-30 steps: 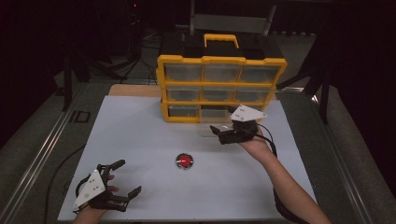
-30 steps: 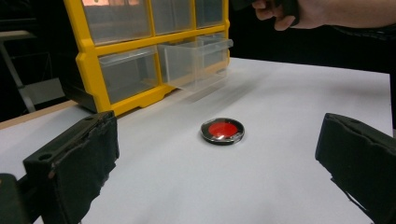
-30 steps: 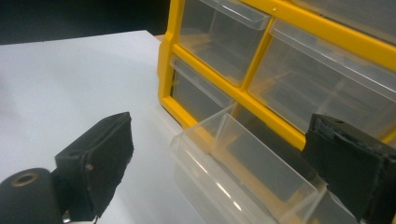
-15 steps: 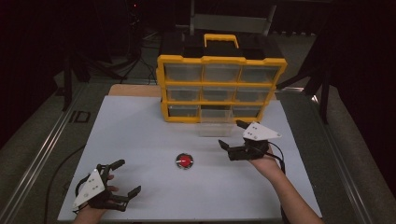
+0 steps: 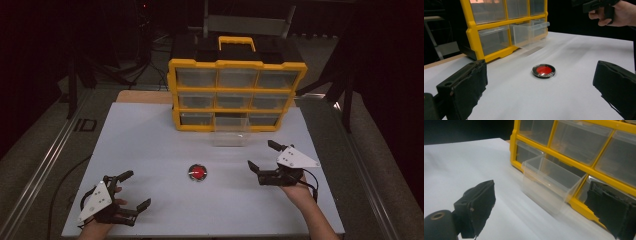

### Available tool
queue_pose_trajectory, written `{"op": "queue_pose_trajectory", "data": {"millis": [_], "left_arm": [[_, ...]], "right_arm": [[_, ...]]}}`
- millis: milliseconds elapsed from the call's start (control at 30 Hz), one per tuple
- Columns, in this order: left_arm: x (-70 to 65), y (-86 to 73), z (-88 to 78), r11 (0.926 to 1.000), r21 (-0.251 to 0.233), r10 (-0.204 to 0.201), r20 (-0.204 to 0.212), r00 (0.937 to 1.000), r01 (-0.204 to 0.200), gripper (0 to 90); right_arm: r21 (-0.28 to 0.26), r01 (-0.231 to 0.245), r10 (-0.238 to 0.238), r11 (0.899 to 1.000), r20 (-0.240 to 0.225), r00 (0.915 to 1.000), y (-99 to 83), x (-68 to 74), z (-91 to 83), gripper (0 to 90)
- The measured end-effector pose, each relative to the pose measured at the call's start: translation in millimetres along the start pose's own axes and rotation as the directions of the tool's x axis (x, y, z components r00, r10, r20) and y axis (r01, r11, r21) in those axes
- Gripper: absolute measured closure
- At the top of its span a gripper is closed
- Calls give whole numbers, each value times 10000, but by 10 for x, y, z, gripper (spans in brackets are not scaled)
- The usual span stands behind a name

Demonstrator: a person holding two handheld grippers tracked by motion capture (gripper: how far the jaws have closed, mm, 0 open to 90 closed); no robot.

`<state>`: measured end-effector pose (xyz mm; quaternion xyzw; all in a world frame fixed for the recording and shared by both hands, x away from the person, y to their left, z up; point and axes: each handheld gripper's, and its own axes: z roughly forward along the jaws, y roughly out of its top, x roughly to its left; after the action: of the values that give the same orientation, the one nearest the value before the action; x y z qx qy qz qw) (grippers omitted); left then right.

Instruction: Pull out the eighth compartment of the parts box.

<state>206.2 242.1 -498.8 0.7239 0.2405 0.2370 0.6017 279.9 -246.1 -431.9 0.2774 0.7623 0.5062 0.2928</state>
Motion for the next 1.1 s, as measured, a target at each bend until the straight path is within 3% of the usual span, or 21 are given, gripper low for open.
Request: {"op": "queue_pose_trajectory", "data": {"millis": [267, 633, 667, 800, 900, 1100], "left_arm": [[-3, -1, -3, 10000, 18, 20, 10, 10000, -20, 4], [-2, -1, -1, 10000, 35, 28, 1, 10000, -28, 4], [1, -3, -1, 10000, 34, 20, -9, 10000, -20, 4], [7, -7, -4, 10000, 65, 28, -33, 10000, -27, 4], [8, -11, -6, 10000, 88, 6, -30, 10000, -6, 4], [21, -23, -17, 9999, 128, -47, -74, 10000, 48, 4]], "right_arm": [[-116, -113, 117, 9999, 324, 9994, -220, 1, -144, 82], [-81, -416, 418, 9991, 265, 9988, -443, 23, -275, 83], [-101, -335, 338, 9994, 370, 9987, -487, 30, -302, 83], [-25, -259, 260, 9997, 87, 9996, -563, 44, -338, 82], [45, -269, 268, 9996, 222, 9994, -602, 52, -360, 82], [147, -743, 739, 9971, 279, 9969, -776, 16, -397, 101]]}}
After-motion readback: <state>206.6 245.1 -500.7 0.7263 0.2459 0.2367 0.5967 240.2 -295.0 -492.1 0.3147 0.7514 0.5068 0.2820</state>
